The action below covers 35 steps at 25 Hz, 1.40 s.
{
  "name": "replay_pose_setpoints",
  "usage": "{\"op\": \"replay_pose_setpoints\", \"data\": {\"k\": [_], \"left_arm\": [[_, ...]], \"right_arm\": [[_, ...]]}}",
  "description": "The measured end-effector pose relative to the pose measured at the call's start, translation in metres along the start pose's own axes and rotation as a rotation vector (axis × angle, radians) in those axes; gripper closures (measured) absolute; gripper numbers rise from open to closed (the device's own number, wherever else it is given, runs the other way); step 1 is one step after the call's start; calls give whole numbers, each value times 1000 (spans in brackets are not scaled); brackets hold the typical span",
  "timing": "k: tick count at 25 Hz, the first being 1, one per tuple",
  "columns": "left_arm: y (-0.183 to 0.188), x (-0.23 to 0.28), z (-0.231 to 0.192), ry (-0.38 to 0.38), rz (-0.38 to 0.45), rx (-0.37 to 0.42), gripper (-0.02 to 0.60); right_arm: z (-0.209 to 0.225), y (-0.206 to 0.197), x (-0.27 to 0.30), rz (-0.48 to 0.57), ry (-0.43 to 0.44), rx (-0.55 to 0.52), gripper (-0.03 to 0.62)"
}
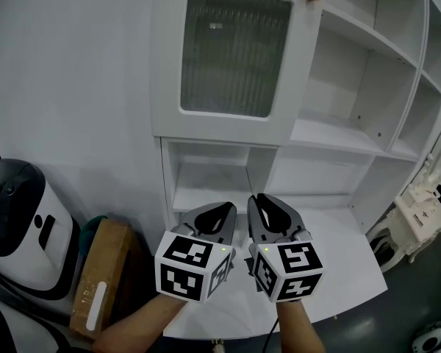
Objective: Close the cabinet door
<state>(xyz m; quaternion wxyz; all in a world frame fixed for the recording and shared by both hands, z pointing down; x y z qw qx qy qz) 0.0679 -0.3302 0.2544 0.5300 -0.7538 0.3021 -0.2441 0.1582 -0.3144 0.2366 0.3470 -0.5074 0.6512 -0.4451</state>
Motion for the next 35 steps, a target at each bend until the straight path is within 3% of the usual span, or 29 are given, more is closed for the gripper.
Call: {"op": "replay_pose_setpoints", "data": {"k": [15,35], "left_arm": [[-12,-56,-3,-13,-16,14,569],[-15,-95,-22,-20,-29,8,569]], "right_arm": [[-70,2,-36,-51,27,12,568],[-110,10,-43,-43,6,19,568]]}}
Point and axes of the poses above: the fingertips, and each gripper's own axes: x forward along the fingers, z to its right, y out of its top, the point moved 5 cm from there along -x, backward along the fingers, and after that the axes turned 15 degrees about -x, right-handed, at the moved point
